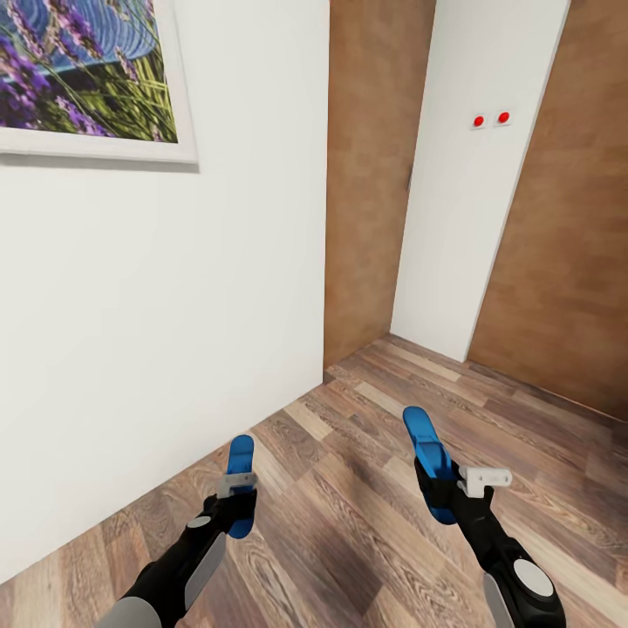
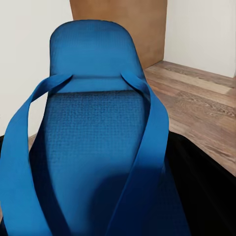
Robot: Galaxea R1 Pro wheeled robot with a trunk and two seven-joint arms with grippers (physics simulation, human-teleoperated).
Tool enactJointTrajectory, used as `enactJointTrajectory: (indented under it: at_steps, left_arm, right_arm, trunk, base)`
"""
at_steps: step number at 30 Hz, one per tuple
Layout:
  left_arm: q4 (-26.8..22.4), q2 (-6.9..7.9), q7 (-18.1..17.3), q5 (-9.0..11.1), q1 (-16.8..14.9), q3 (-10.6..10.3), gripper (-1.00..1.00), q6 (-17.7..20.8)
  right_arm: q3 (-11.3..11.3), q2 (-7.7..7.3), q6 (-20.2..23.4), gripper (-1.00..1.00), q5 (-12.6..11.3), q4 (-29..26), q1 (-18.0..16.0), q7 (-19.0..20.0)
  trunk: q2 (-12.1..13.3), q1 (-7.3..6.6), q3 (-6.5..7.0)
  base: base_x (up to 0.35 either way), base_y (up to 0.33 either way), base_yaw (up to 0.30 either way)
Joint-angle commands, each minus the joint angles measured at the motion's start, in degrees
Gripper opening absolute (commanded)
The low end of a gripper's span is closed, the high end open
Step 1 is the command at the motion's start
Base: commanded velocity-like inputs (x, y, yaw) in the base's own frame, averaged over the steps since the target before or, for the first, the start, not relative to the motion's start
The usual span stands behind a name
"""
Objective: In the bedroom, move the book from the bed onto either nightstand, and place the two sandals side by side next to the bed.
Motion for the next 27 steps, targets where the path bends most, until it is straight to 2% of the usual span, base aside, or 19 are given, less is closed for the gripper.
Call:
enactJointTrajectory:
  at_steps: [1,27]
  left_arm:
    - [-0.11,0.05,0.5,0.58,-0.02,-0.35,-1.0,0.23]
    - [0.15,0.04,0.53,0.58,-0.03,-0.35,-1.0,0.23]
  right_arm:
    - [-0.06,0.01,0.35,-1.0,-0.5,-0.07,-0.02,0.24]
    - [0.01,0.01,0.29,-1.0,-0.49,-0.07,-0.02,0.24]
  trunk:
    - [0.39,-0.24,0.13]
    - [10.82,-5.95,4.79]
  base:
    - [0.0,0.0,0.0]
    - [0.0,0.0,0.0]
